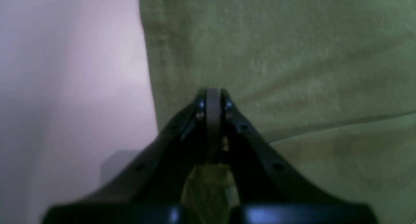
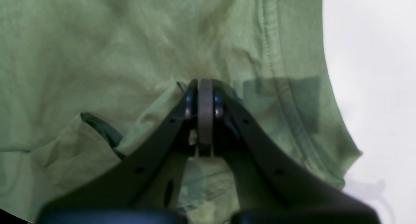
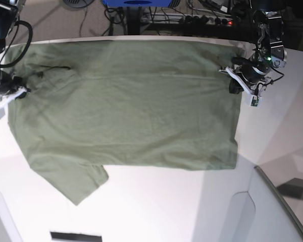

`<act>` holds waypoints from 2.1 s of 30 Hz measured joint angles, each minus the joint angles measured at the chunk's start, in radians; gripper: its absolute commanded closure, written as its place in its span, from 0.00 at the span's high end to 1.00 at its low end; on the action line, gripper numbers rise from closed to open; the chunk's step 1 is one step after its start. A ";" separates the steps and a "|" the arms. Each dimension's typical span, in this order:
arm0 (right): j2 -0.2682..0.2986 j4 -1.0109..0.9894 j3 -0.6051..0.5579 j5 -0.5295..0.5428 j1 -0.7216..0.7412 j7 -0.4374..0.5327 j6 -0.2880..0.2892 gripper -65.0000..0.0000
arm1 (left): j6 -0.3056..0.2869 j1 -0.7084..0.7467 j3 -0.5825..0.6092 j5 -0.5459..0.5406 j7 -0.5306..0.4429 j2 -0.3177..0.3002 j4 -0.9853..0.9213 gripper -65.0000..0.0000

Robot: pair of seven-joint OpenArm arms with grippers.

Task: Layout the t-shirt on the table in an organized manner, then fold the t-shirt properly
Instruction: 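Grasp the shirt side edges with both grippers and pull outward, then slide the left gripper along the side edge toward the hem and grasp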

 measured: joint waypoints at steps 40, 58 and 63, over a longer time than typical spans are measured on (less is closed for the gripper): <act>0.150 -0.807 -0.232 -0.007 0.513 0.518 -0.012 0.23 | -0.084 -0.148 -0.232 0.011 0.137 -0.056 -0.033 0.00; 0.146 -0.523 -0.231 -0.011 0.394 0.401 -0.008 0.00 | -0.085 -0.354 -0.225 0.003 0.132 -0.046 -0.222 0.31; 0.136 -0.511 -0.231 -0.010 0.396 0.399 -0.008 0.00 | -0.084 -0.423 -0.226 0.005 0.129 -0.045 -0.348 0.89</act>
